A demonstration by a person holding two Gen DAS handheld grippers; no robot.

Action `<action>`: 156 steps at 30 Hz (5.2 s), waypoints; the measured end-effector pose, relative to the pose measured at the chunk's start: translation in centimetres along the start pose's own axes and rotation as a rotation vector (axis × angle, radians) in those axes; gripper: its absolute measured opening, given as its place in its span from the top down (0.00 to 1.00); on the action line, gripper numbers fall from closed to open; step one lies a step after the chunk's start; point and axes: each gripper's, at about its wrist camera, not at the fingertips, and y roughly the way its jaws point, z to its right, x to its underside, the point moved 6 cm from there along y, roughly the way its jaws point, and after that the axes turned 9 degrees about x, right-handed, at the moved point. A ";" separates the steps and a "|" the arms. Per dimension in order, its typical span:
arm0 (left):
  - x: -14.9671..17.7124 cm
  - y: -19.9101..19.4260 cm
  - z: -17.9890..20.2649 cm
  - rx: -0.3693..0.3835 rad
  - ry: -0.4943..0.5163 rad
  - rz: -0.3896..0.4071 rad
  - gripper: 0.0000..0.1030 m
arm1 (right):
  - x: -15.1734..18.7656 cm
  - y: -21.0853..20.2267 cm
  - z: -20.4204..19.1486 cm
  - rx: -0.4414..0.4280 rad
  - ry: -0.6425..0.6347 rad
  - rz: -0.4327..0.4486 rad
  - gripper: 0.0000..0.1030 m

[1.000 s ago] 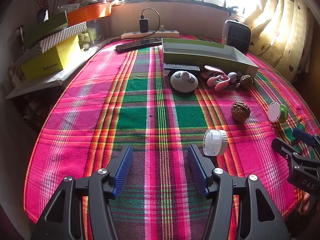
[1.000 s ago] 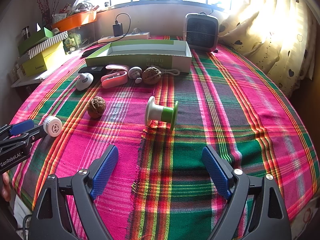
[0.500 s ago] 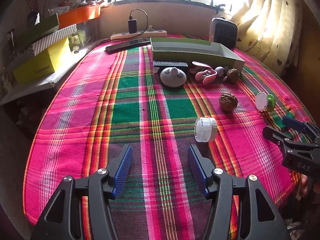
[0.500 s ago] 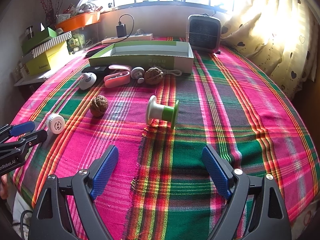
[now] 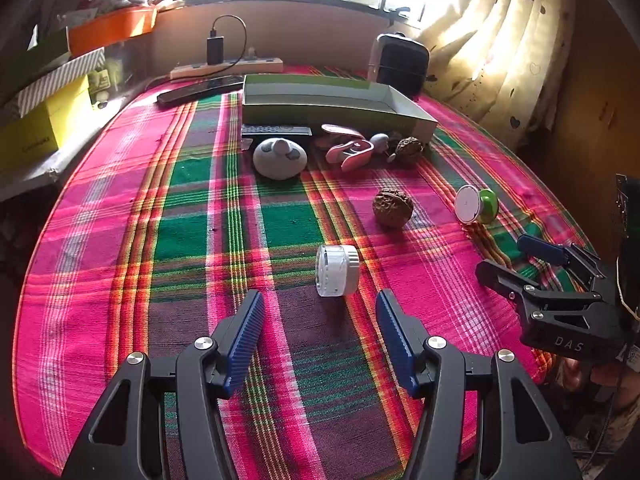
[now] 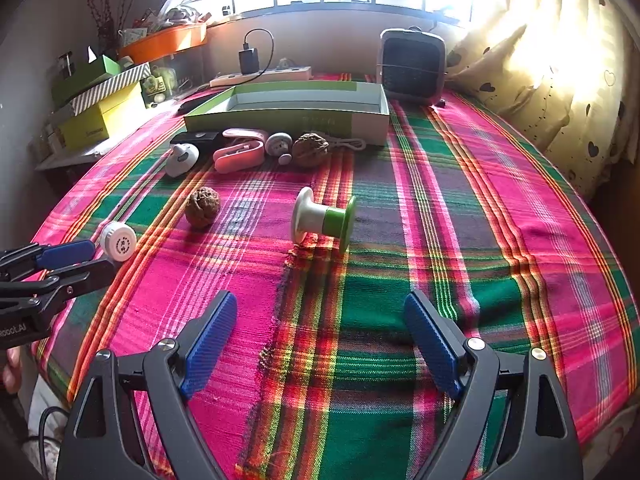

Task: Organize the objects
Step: 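Move left gripper to the white cylinder while right gripper approaches the white-green spool, then close left gripper on the white cylinder while right gripper closes on the spool, then carry the white cylinder and the spool with both grippers into the white box, then open left gripper to drop the cylinder while right gripper releases the spool in the box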

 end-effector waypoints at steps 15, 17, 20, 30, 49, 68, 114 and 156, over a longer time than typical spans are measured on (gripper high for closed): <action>-1.2 1.4 0.1 -0.044 0.037 -0.019 0.45 | -2.4 1.6 0.3 -0.002 0.033 -0.012 0.18; -1.3 1.4 -0.1 -0.043 0.025 -0.014 0.46 | -2.6 1.9 0.3 -0.001 0.037 -0.015 0.20; -1.4 1.4 -0.3 -0.049 0.014 -0.011 0.48 | -2.9 2.2 0.2 -0.003 0.043 -0.021 0.20; -1.6 1.6 -0.4 -0.082 0.012 -0.012 0.62 | -3.2 2.7 0.2 0.001 0.062 -0.033 0.30; -1.7 1.5 -0.6 -0.092 0.014 -0.012 0.80 | -3.3 2.7 0.6 0.032 0.055 -0.020 0.56; -1.7 1.6 -0.5 -0.089 0.015 -0.015 0.83 | -3.2 2.6 0.5 0.026 0.041 -0.011 0.68; -16.8 5.8 -3.2 -0.027 0.020 0.036 0.83 | -16.1 6.9 0.5 -0.032 -0.004 0.008 0.68; -19.1 14.4 -6.2 -0.069 -0.007 -0.091 0.83 | -17.3 15.4 0.2 0.008 -0.084 -0.130 0.68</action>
